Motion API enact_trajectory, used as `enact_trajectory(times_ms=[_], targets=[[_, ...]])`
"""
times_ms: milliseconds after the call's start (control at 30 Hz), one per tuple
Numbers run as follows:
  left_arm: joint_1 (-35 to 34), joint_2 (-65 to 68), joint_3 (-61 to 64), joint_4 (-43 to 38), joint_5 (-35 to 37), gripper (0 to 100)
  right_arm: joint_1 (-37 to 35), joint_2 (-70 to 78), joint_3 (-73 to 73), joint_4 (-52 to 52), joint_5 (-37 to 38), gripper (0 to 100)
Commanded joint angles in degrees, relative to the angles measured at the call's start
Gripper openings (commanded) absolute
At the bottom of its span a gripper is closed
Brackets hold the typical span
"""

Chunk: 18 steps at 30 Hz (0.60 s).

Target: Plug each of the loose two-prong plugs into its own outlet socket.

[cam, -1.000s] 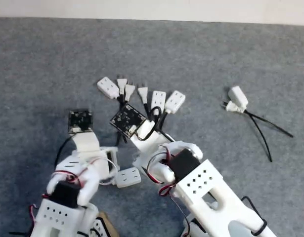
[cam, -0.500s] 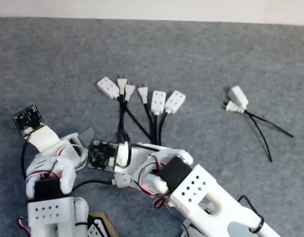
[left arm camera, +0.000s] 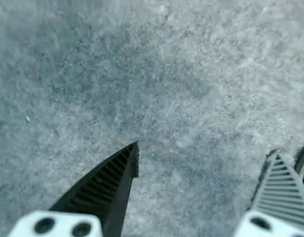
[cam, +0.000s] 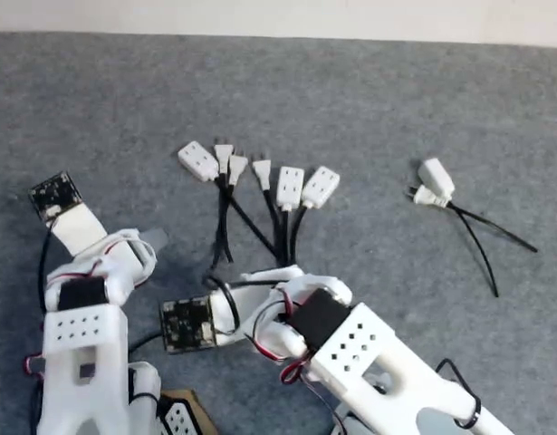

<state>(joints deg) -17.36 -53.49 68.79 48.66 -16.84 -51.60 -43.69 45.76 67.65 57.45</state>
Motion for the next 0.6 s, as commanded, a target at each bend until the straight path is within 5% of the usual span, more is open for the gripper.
enact_trajectory(times_ms=[0, 567], targets=[[-1.5, 3.3, -4.3, -0.9, 0.2, 38, -0.5, 0.0, 1.8, -3.1, 4.7, 0.5], [-1.6, 8.5, -5.6, -0.8, -1.0, 38, -2.9, 11.7, -0.9, -6.6, 6.6, 0.5]])
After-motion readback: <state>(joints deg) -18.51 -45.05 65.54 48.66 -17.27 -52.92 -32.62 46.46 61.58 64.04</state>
